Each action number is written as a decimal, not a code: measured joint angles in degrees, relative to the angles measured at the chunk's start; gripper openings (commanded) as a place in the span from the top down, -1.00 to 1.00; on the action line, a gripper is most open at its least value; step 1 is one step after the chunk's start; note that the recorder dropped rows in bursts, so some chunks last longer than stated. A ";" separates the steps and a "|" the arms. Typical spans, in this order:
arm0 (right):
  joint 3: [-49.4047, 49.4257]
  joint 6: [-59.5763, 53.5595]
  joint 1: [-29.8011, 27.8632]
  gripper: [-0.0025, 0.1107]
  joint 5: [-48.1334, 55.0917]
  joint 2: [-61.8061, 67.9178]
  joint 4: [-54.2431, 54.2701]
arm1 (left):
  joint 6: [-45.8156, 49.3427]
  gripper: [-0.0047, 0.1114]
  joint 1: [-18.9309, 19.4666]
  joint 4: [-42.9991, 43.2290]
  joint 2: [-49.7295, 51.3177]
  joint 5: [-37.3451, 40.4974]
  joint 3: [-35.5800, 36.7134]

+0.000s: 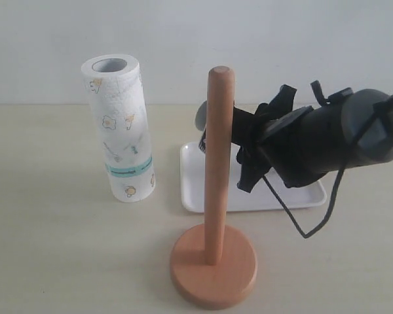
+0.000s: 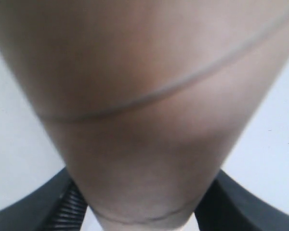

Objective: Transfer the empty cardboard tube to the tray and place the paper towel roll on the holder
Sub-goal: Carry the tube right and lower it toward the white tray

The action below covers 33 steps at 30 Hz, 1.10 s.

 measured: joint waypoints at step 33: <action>-0.41 0.00 0.00 0.96 4.03 4.55 -3.79 | 0.00 0.85 0.00 0.00 0.00 0.00 0.00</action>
